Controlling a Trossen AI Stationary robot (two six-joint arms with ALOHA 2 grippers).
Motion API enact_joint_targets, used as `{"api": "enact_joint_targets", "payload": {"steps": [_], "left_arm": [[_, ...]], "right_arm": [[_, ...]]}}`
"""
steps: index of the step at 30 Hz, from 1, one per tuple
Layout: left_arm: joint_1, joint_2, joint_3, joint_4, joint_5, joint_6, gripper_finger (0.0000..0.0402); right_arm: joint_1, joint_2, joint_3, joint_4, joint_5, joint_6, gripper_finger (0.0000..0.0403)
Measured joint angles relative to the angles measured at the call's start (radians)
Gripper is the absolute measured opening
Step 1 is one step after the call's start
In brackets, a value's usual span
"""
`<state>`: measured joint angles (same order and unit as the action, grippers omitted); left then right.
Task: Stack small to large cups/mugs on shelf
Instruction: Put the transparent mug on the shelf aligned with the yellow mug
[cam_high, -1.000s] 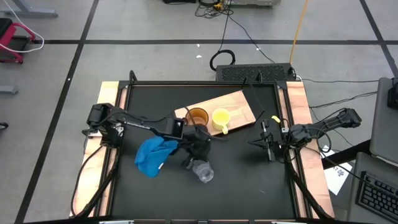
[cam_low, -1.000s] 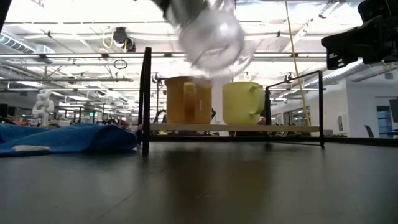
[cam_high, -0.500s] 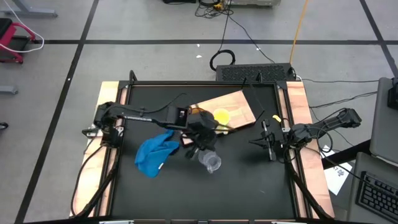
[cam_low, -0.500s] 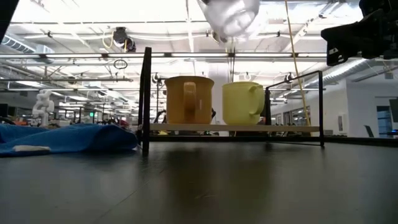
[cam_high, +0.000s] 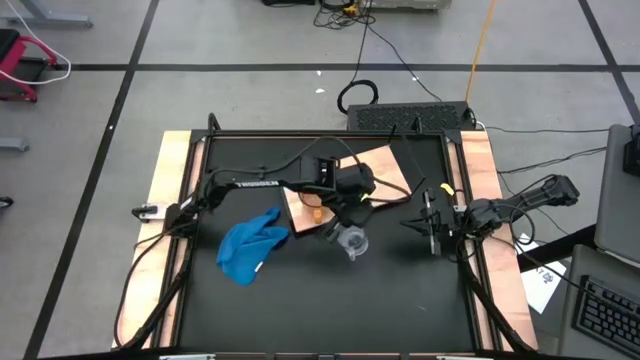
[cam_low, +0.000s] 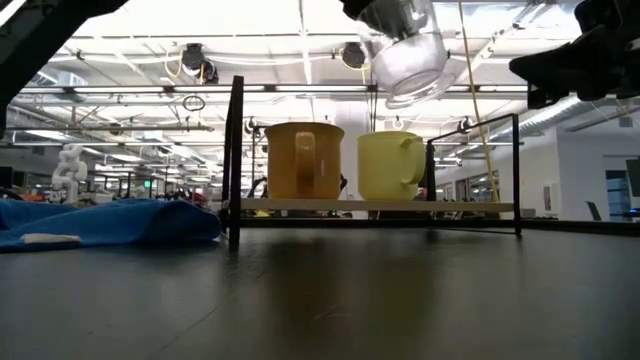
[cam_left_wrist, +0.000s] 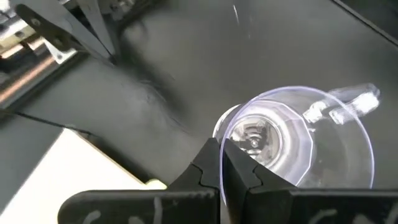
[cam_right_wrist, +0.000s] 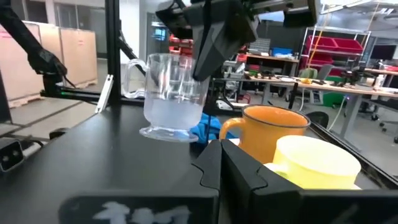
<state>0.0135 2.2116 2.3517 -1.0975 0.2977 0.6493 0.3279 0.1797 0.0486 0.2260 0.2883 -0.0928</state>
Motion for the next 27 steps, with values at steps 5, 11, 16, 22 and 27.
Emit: {"api": "enact_joint_targets", "payload": {"steps": [5, 11, 16, 22, 27], "left_arm": [[0.0, -0.005, 0.005, 0.027, 0.015, 0.022, 0.0], [0.0, -0.014, 0.005, 0.113, 0.015, 0.046, 0.0], [0.02, -0.036, 0.005, 0.206, -0.012, 0.047, 0.0], [0.088, -0.059, 0.006, 0.288, -0.012, 0.005, 0.0], [0.157, -0.06, 0.005, 0.299, 0.022, -0.03, 0.0]], "right_arm": [[0.002, -0.023, 0.0, -0.065, 0.0, -0.007, 0.0], [0.002, -0.025, 0.0, -0.091, -0.001, 0.015, 0.0], [0.002, -0.025, 0.0, -0.107, -0.005, 0.05, 0.0], [0.002, -0.024, 0.0, -0.117, -0.005, 0.066, 0.0], [0.002, -0.022, 0.0, -0.123, -0.005, 0.069, 0.0]]}}
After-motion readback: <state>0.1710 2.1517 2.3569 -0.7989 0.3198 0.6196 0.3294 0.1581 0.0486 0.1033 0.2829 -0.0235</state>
